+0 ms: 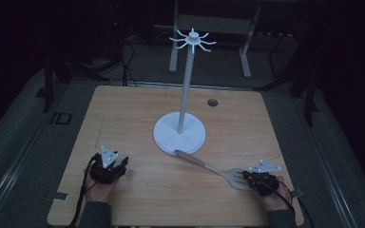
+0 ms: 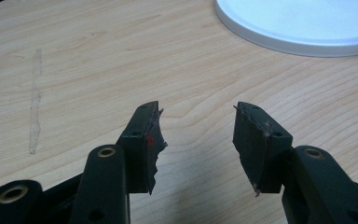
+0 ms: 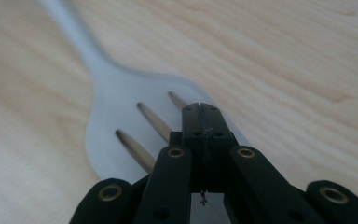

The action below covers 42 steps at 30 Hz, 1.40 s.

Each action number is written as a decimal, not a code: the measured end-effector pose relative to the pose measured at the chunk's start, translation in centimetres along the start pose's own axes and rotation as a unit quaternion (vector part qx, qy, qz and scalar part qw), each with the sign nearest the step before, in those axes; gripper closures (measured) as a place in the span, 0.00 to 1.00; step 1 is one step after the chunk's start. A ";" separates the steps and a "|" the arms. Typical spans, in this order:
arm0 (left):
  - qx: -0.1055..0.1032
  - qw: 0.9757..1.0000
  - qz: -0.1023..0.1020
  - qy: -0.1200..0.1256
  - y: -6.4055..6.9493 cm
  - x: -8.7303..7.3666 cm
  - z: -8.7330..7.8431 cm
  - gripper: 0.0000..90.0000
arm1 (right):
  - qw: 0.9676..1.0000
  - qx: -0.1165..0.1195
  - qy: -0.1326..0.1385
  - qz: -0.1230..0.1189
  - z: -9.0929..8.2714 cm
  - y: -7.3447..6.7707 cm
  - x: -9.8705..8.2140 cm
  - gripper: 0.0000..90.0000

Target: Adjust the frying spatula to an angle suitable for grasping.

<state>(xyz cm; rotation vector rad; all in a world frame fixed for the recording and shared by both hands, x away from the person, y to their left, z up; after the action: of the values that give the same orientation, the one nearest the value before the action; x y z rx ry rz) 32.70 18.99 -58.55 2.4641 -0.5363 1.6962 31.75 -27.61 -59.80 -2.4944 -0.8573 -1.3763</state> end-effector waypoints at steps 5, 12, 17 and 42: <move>-0.001 1.000 0.000 0.000 0.0 0.0 0.0 0.57 | 1.000 0.015 -0.005 -0.010 -0.7 -1.4 -0.2 1.00; 0.000 1.000 -0.002 0.002 -0.1 0.0 0.0 0.57 | 0.999 0.030 -0.002 -0.034 -1.3 -2.6 0.8 1.00; -0.003 1.000 -0.010 0.004 -0.1 0.0 0.0 0.56 | 0.998 0.042 -0.005 -0.037 -1.1 -3.3 1.3 0.99; 0.005 1.000 -0.014 -0.003 -0.4 -0.2 0.1 0.56 | 0.996 0.053 -0.006 -0.078 1.8 -3.5 9.5 0.77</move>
<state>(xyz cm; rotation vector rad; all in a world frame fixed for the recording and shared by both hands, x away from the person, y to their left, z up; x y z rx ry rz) 32.86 19.37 -58.72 2.4724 -0.4924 1.6841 35.04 -20.21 -53.48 -2.4023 -1.1187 -1.3252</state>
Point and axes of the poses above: each handheld gripper's, and its own axes: z roughly forward along the jaws, x roughly out of its top, y roughly to its right, the point moved 7 cm from there along z, roughly forward along the jaws, and after that the axes turned 14 degrees about y, right-handed, at the moved point
